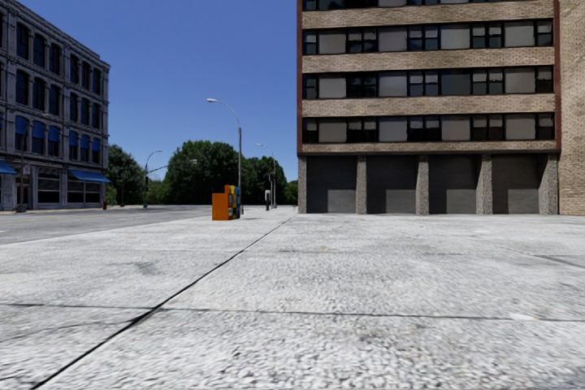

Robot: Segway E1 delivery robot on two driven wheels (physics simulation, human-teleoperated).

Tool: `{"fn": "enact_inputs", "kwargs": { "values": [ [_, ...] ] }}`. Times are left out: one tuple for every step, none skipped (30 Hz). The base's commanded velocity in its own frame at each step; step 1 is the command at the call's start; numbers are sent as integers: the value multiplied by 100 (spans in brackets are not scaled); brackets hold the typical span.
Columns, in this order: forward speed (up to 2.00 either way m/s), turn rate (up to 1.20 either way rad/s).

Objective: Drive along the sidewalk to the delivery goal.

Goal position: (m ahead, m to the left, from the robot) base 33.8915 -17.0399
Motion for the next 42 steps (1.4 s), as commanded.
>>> {"fn": "enact_inputs", "kwargs": {
  "values": [
    [200, 0],
    [200, 0],
    [200, 0],
    [200, 0],
    [200, 0],
    [200, 0],
    [200, 0],
    [200, 0],
    [200, 0],
    [200, 0],
    [200, 0],
    [200, 0],
    [200, 0],
    [200, 0],
    [200, 0],
    [200, 0],
    [200, 0],
    [200, 0],
    [200, 0],
    [200, 0],
    [200, 0],
    [200, 0],
    [200, 0],
    [200, 0],
    [200, 0],
    [200, 0],
    [200, 0],
    [200, 0],
    [200, 0],
    [200, 0],
    [200, 0],
    [200, 0],
    [200, 0],
    [200, 0],
    [200, 0],
    [200, 0],
    [200, 0],
    [200, 0],
    [200, 0],
    [200, 0],
    [200, 0],
    [200, 0]
  ]
}}
